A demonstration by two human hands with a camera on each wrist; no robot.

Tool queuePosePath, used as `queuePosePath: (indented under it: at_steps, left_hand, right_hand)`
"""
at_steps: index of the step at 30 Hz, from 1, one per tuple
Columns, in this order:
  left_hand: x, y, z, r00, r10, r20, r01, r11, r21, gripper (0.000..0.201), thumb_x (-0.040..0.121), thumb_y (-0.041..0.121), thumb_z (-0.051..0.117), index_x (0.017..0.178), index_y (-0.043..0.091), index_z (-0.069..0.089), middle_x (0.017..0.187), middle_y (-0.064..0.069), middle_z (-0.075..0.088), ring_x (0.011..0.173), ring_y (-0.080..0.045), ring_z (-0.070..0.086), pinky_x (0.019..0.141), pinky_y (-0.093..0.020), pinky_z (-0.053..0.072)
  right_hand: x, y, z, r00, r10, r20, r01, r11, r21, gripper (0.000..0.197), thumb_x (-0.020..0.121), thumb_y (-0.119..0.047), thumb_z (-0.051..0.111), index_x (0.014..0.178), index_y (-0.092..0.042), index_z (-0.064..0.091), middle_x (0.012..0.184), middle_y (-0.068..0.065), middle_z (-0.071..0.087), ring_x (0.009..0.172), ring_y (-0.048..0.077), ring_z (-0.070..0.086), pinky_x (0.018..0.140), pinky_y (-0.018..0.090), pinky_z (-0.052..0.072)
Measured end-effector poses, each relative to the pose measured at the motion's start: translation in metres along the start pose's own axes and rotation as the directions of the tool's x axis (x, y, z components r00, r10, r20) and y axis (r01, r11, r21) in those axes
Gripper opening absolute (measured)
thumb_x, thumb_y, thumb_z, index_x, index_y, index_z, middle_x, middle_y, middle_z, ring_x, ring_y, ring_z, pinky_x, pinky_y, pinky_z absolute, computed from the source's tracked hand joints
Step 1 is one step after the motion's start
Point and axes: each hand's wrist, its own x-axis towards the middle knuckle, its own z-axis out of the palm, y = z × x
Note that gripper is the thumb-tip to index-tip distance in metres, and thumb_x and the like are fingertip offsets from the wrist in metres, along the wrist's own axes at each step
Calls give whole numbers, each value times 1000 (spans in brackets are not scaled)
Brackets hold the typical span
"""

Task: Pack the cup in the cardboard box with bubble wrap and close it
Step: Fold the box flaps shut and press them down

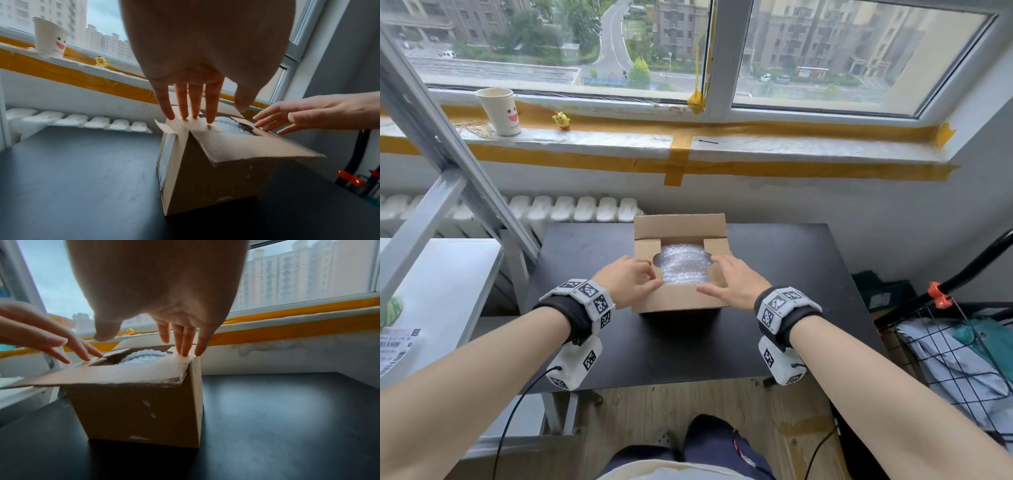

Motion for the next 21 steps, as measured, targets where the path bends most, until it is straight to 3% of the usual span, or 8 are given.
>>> queuePosePath:
  at_steps: [5,7,9,12,15,18,21]
  left_hand:
    - [-5,0,6,993,53,103,-74,974,216,71,69,69,63,119,19,56,143,5,41,137,-13,26,107,-35,37]
    - [-3,-4,10,984,98,149,-144,929,340,80,64,69,67,124,19,49,142,1,38,136,-18,27,106,-38,39]
    - [0,-9,11,979,108,172,-170,900,401,74,68,60,68,125,18,45,140,1,38,134,-20,30,104,-39,40]
    - [3,-10,9,983,127,130,-164,928,334,57,76,41,59,124,17,43,139,-2,44,132,-22,36,103,-38,41]
    - [0,-7,3,994,84,74,-94,984,154,44,84,27,47,125,16,34,126,-10,55,106,-27,54,91,-35,46]
    - [2,-8,-2,998,46,37,-46,999,12,36,93,25,39,125,17,26,118,-6,64,94,-30,60,87,-37,48]
    - [8,-6,-8,999,12,-45,-15,998,-69,27,97,21,38,120,12,27,120,-4,59,90,-32,62,86,-38,49]
  right_hand:
    - [-2,0,7,995,-35,98,62,957,-284,94,73,-73,55,142,-15,30,153,7,20,140,25,21,114,40,28]
    - [-1,2,7,991,-69,111,104,929,-355,93,72,-67,63,141,-14,30,150,10,22,137,28,25,112,40,31]
    - [0,3,7,992,-89,95,118,923,-365,84,74,-55,68,138,-14,32,147,10,27,132,28,30,109,39,33]
    - [1,3,1,994,-90,69,107,949,-298,63,80,-43,60,133,-17,38,141,5,35,126,25,36,104,37,34]
    - [0,2,-5,996,-80,44,88,970,-228,51,88,-39,48,134,-18,40,139,4,43,126,25,40,104,38,34]
    - [6,0,-10,1000,-6,-19,3,989,-148,51,93,-47,43,136,-18,40,134,8,53,123,28,48,102,39,37]
    - [16,-1,-14,997,47,-66,-56,988,-142,53,93,-50,46,134,-16,41,131,10,58,118,32,54,101,40,41]
